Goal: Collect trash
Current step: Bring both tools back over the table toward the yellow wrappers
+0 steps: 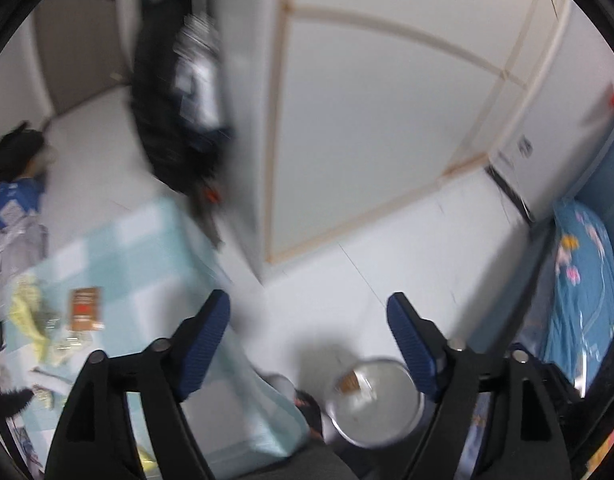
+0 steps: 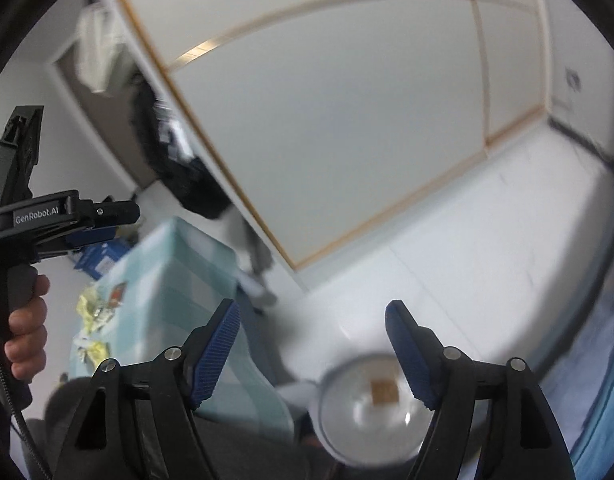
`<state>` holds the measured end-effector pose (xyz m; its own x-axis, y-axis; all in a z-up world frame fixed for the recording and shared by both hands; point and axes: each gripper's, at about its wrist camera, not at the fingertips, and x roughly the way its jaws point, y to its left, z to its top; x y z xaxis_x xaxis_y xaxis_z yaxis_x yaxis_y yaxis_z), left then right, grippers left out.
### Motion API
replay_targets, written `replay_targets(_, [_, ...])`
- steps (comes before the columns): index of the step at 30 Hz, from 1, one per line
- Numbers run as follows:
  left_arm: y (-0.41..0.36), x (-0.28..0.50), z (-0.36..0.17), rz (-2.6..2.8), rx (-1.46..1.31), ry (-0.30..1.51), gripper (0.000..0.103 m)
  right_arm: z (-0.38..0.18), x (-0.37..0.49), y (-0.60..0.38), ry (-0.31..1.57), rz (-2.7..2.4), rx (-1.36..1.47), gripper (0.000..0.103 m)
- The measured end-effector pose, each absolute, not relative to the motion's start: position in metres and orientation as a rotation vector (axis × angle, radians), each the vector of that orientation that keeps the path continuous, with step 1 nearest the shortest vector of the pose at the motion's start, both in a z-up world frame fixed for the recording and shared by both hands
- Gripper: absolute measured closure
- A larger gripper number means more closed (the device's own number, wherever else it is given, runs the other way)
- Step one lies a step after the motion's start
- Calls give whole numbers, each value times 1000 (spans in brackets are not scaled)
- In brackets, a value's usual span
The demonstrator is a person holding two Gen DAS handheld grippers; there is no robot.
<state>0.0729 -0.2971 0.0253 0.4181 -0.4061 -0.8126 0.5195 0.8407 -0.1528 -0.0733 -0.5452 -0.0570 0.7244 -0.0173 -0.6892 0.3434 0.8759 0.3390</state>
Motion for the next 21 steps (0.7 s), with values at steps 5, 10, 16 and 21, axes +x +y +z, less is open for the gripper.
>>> replay_targets(5, [-235,71,52,-476,44,854,17,-5,-58,-515,634,-164,357,26])
replay_targets(10, [-189,67,75,-367,14,724,8,38,-48,-474,520,-99,311,22])
replay_targets(16, [-140,68,86,-237,-49,630,1,64,-33,-412,456,25,222,18])
replay_targets(21, [-100,70,75,-147,-50,612,1,73,-22,-364,426,119,158,14])
